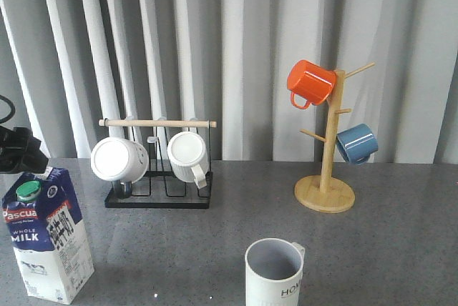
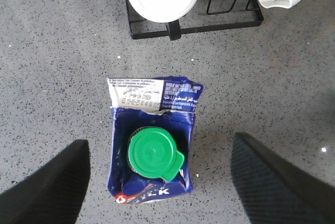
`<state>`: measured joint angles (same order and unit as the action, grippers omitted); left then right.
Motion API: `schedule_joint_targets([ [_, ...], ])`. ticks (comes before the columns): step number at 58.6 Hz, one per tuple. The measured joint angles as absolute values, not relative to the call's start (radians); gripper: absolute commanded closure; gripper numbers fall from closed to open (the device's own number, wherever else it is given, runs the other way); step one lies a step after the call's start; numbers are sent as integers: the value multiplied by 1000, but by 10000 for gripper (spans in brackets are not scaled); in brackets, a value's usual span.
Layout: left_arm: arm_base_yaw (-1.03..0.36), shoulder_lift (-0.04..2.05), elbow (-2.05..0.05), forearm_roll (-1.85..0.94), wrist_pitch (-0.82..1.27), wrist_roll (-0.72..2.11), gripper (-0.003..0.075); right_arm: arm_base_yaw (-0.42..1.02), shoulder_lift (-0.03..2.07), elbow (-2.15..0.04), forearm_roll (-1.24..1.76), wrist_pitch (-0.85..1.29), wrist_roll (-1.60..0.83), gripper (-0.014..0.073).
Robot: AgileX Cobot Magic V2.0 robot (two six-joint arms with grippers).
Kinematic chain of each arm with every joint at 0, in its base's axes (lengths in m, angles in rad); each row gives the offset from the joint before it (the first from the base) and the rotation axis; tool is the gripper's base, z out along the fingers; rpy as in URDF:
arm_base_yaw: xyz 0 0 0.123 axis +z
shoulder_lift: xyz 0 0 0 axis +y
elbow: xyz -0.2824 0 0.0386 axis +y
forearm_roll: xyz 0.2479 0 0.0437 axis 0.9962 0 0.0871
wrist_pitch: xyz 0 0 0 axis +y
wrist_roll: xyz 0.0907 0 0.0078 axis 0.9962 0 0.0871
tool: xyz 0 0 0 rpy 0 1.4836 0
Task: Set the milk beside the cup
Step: 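Lower the left gripper over the milk carton top and grasp it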
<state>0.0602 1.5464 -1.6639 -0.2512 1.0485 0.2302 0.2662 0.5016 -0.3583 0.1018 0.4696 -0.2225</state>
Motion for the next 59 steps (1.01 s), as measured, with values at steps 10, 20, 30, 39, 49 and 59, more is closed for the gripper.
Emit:
schedule_joint_targets([
  [10,60,1546,-1664,-251,1048,232,176,266,502,-358,102,470,-222,600],
  [20,60,1555,-1664,-251,1049,234,176,266,502,-358,102,470,-222,600],
  [30,60,1595,-1664,-251,1072,237,176,266,502,-358,102,470,-222,600],
  [39,60,1631,-1664,-251,1086,237,176,266,502,-358,102,470,-222,600],
  [49,60,1667,-1664,-251,1093,239,176,266,502,-358,102,470,-222,600],
  [59,60,1692,-1664,-249,1092,240,179,266,502,-358,102,470,-222,600],
])
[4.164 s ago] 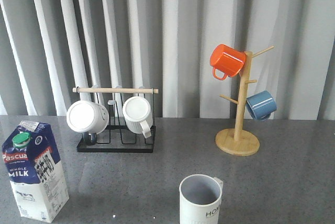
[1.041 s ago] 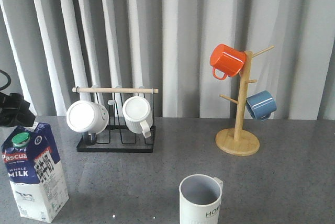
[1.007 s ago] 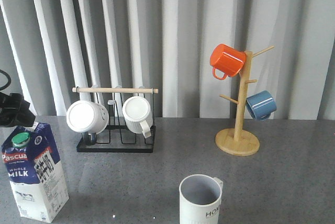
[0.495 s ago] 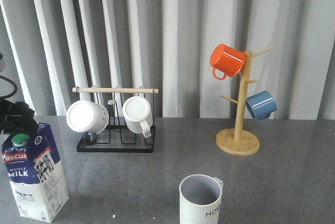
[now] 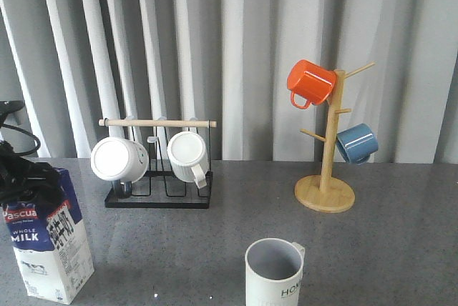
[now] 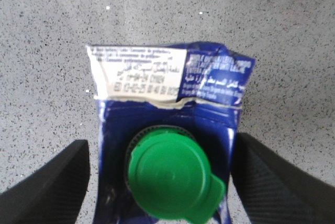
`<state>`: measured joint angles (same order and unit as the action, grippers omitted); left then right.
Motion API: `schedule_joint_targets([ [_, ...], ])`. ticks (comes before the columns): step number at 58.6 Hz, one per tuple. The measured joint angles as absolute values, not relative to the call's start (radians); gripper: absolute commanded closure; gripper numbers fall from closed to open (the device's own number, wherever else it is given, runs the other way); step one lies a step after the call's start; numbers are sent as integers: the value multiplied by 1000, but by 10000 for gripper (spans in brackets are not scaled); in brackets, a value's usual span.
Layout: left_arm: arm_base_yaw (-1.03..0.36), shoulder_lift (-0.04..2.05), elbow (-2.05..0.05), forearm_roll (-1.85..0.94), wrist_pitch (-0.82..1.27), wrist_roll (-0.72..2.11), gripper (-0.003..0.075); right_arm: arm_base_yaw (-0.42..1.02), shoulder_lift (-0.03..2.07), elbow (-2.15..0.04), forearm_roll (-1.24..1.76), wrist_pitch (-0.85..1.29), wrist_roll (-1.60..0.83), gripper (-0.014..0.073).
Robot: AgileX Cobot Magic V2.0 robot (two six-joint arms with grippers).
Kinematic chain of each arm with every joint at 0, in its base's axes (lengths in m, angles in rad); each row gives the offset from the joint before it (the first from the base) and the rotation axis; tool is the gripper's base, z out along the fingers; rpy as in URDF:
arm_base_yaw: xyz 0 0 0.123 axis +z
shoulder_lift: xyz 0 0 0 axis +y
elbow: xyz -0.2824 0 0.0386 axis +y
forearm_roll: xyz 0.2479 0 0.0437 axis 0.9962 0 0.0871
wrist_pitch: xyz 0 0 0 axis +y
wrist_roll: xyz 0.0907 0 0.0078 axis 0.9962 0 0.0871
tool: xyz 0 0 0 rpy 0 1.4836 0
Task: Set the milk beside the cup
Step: 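Lower the left gripper over the milk carton top and grasp it, then lift the milk carton with the left gripper and carry it toward the mug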
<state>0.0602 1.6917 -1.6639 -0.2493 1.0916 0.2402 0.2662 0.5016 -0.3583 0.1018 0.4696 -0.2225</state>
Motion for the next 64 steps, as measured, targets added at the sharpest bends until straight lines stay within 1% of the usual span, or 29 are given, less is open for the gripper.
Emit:
schedule_joint_targets([
  [6,60,1705,-1664,-249,1089,240,206,266,502,-358,102,470,-222,600],
  [12,60,1716,-1664,-248,1088,240,277,266,502,-358,102,470,-222,600],
  [15,60,1720,-1664,-249,1086,240,325,266,502,-358,102,470,-222,600],
  [18,60,1720,-1664,-249,1085,240,399,266,502,-358,102,470,-222,600],
  [26,60,1720,-1664,-247,1085,240,559,266,502,-358,102,470,-222,600],
  [34,60,1720,-1664,-258,1085,240,684,266,502,-358,102,470,-222,600],
  [37,60,1720,-1665,-276,1085,240,713,266,502,-358,102,470,-222,600],
  [39,60,1720,-1667,-296,1088,240,728,266,502,-358,102,470,-222,600],
  [49,43,1720,-1745,-410,1136,296,727,266,502,-358,102,470,-222,600],
  [56,-13,1720,-1839,-487,1157,337,726,266,502,-358,102,470,-222,600],
  [64,-93,1722,-1932,-512,1161,344,726,266,502,-358,102,470,-222,600],
])
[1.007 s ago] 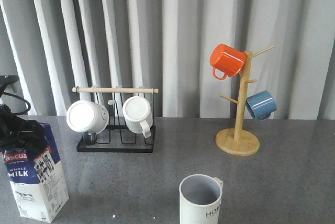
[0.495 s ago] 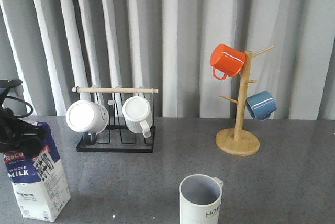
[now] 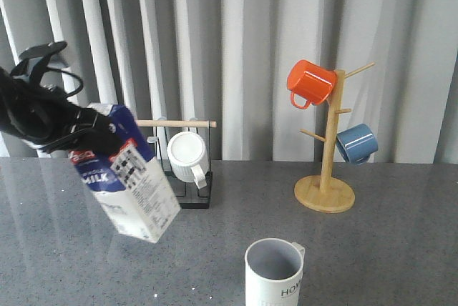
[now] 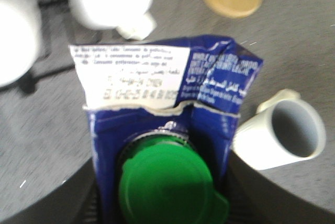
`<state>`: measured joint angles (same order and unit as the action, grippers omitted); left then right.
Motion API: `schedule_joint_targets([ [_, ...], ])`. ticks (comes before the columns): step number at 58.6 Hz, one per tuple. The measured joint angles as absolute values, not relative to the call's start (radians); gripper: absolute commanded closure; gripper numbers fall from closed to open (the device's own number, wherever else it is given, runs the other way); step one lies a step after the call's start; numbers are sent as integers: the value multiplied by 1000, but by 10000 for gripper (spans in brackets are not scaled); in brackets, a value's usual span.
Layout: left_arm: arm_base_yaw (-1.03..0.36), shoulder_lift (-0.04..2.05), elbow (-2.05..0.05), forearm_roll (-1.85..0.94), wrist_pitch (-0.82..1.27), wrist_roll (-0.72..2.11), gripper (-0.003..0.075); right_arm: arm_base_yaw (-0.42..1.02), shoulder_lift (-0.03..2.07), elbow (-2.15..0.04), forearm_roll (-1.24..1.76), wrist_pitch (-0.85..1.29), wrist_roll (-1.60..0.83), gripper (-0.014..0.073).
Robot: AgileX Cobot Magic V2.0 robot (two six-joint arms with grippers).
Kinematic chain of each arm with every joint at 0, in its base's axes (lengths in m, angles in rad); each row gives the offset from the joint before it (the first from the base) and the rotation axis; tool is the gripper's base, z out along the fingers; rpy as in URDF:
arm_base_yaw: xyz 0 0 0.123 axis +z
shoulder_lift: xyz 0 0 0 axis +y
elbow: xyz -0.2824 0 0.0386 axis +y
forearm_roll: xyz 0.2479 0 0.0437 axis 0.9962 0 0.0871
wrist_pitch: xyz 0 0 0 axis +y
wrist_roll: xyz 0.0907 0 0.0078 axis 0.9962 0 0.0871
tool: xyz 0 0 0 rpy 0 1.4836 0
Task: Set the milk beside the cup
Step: 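Lift the milk carton with the left gripper and carry it toward the mug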
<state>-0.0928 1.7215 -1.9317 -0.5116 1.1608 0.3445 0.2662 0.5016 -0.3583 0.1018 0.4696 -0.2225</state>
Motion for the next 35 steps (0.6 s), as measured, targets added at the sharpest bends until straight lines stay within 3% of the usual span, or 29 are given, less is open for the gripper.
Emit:
schedule_joint_targets([
  [18,-247,1817,-2046,-467,1179,281,726,266,502,-358,102,470,-221,600],
  [35,-303,1906,-2048,-387,1220,231,720,266,502,-358,102,470,-219,600],
])
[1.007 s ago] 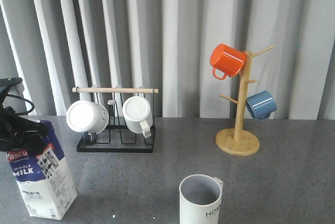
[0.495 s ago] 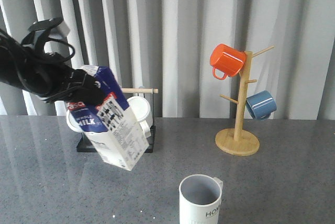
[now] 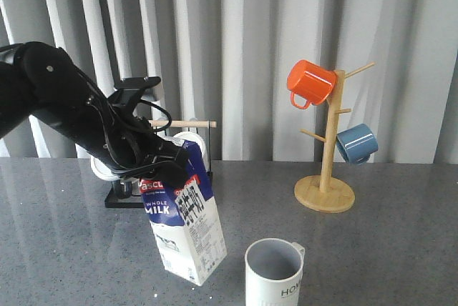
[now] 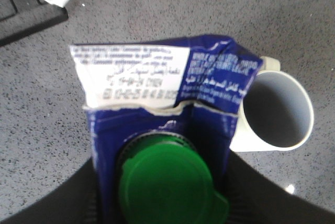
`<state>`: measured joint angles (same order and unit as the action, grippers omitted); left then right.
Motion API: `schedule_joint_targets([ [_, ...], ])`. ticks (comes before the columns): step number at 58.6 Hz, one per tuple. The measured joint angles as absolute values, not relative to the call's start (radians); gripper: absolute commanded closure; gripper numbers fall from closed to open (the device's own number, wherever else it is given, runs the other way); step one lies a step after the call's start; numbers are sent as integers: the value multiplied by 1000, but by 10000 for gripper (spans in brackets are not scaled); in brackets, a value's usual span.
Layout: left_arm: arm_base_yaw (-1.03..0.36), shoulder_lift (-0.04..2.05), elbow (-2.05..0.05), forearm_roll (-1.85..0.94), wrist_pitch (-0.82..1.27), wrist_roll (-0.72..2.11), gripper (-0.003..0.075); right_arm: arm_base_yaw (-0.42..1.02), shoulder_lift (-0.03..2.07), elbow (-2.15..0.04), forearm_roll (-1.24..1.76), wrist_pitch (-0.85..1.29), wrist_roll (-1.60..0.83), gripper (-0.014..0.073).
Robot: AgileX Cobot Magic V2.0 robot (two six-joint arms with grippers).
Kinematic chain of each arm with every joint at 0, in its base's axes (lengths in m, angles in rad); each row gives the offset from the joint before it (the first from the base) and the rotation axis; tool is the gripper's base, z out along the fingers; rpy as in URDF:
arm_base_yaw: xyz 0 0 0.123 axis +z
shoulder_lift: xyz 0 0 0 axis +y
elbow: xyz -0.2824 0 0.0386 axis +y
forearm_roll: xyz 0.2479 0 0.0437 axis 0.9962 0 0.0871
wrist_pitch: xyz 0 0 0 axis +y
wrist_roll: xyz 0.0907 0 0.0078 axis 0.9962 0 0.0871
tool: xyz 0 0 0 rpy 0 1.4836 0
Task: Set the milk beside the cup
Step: 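Lift the milk carton with the left gripper and carry it toward the mug, then lower the carton onto the table beside the white mug with the left gripper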
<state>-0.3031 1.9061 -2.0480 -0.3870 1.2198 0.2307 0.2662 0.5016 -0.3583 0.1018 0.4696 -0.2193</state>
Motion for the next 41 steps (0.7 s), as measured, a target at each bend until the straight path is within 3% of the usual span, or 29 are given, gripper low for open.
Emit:
schedule_joint_targets([
  [28,-365,1975,-2048,-371,1225,228,713,266,502,-358,102,470,-219,600],
  [41,-365,1975,-2048,-369,1235,228,666,266,502,-358,102,470,-219,600],
])
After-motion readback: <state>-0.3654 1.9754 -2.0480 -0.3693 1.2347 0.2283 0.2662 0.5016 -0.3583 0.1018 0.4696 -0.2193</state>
